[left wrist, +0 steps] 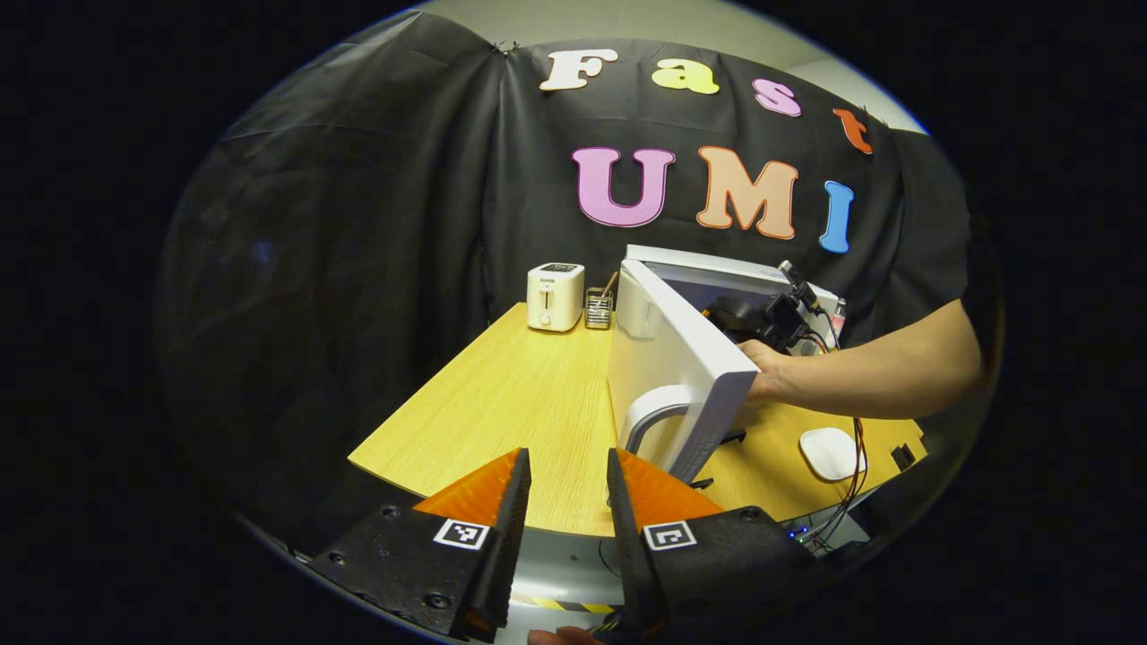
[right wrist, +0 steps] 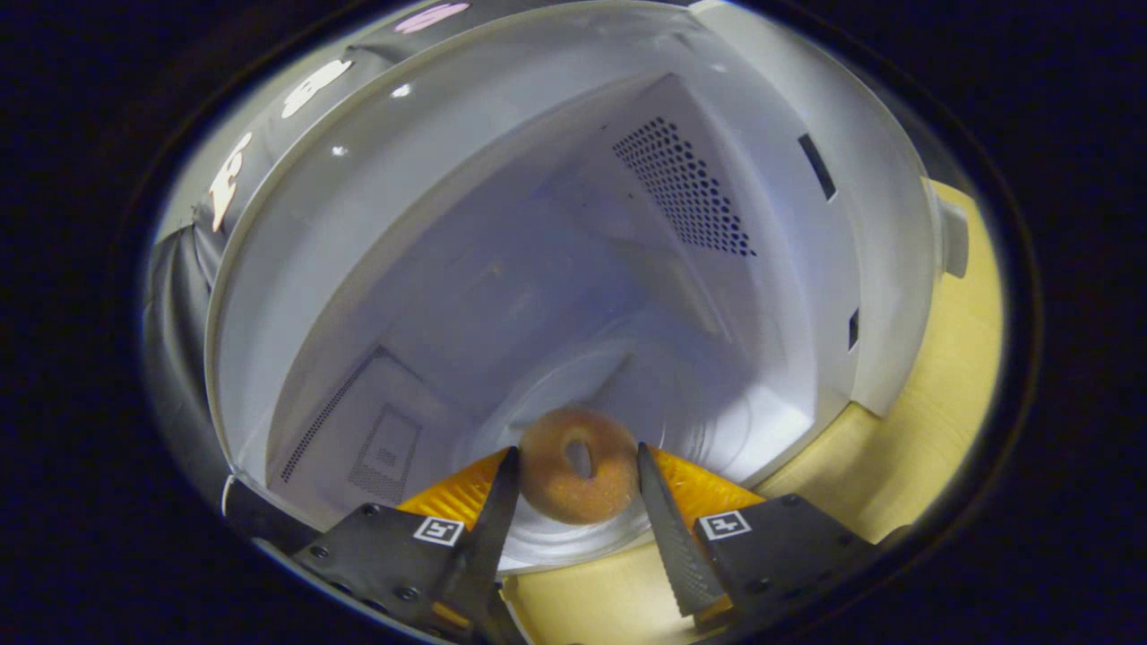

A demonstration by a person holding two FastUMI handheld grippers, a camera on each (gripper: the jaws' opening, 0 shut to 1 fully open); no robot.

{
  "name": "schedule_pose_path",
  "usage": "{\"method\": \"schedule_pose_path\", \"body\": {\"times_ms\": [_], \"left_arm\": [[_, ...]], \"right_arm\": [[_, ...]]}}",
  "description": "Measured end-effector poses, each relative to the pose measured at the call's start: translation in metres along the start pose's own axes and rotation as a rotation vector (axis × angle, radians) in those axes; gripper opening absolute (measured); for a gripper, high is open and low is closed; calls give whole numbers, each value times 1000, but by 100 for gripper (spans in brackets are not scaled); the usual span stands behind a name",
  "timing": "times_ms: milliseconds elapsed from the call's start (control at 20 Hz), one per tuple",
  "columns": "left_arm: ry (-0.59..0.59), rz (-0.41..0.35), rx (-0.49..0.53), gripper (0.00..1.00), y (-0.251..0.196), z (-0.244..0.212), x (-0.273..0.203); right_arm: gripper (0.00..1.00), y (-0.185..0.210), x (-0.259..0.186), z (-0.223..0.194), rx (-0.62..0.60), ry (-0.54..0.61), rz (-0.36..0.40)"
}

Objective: Open the microwave oven with the left hand, put the food in, and close the microwave oven.

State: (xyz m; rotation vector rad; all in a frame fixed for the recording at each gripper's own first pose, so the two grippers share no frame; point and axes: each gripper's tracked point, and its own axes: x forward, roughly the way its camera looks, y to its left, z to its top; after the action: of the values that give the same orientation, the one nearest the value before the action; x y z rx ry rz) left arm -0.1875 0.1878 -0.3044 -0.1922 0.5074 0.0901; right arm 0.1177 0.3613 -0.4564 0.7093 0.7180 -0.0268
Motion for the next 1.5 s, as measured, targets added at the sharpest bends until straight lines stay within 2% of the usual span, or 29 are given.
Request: {"method": "schedule_pose_path", "body": {"times_ms": [150,200,250,350,400,450,800,850,900,1200,1350,1500], "left_arm": [[-13,8,5,48,-1,3,-1],[-14,11,6,48,0,3,-2],[-13,13,5,48,0,2,-1],[-8,17,6,48,0,0,0],[-9,17,8,48,0,0,0],[-8,19,10,48,1,1,0],[-24,45,39,48,10,7,7],[-30,44,44,48,13,12,10],[-37,45,50,48,15,16,13],[-61,51,68,48,21,29,30],[-46,50,26,48,22,25,43],[-11,29,-5,48,16,13,54]], "right_arm": [[72,-1,2,1,-61,-18,-5],[74,-2,1,1,-73,-17,-2],[80,-4,1,2,-77,-17,-13],[82,-6,1,4,-81,-19,-15],[90,-6,-1,7,-95,-24,-12],[82,-8,-4,11,-118,-36,-9],[82,-4,-52,45,-350,-99,107],[92,-5,-64,48,-389,-100,128],[92,-9,-76,54,-413,-103,141],[92,-11,-160,124,-480,-187,217],[92,7,-212,174,-545,-276,272],[92,13,-251,223,-589,-326,280]]}}
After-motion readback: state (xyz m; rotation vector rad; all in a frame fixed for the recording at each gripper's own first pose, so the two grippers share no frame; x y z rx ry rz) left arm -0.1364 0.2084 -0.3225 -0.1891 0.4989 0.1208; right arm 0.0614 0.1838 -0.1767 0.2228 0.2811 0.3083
